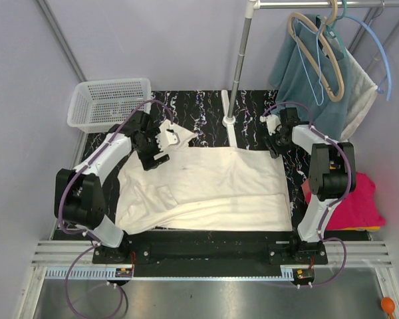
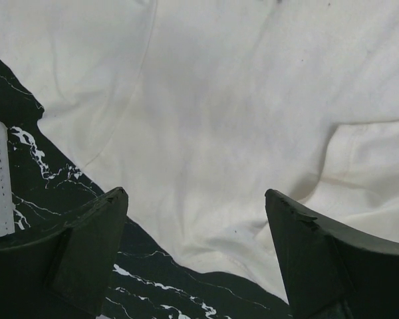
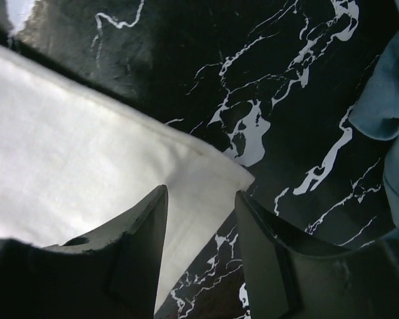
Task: Fold and stack the t-shirts
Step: Fold the tshirt
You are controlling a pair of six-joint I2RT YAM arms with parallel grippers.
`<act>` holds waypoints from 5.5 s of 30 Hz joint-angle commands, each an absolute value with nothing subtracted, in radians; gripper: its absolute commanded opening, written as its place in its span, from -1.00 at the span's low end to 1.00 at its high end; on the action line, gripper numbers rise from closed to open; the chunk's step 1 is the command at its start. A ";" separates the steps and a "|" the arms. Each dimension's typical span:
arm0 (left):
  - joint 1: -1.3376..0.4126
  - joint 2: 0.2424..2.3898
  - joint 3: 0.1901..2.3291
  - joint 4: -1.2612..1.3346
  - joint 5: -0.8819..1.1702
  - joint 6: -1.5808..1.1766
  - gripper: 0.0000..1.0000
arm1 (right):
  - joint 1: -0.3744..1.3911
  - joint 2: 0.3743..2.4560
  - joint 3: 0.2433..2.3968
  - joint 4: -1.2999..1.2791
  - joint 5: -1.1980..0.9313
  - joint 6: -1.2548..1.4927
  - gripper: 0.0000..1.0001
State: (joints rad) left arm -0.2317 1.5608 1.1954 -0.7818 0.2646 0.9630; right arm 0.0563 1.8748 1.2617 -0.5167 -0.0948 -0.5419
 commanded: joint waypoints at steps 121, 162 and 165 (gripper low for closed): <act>-0.313 2.284 2.109 -0.818 0.060 0.973 -1.00 | 0.006 1.858 1.094 -0.442 -0.183 -0.561 -1.00; -0.196 2.411 2.149 -0.859 0.123 1.025 0.70 | 0.006 1.816 1.052 -0.429 -0.179 -0.560 -1.00; -0.192 2.442 2.175 -0.912 0.136 1.057 0.72 | 0.006 1.815 1.048 -0.428 -0.178 -0.566 -1.00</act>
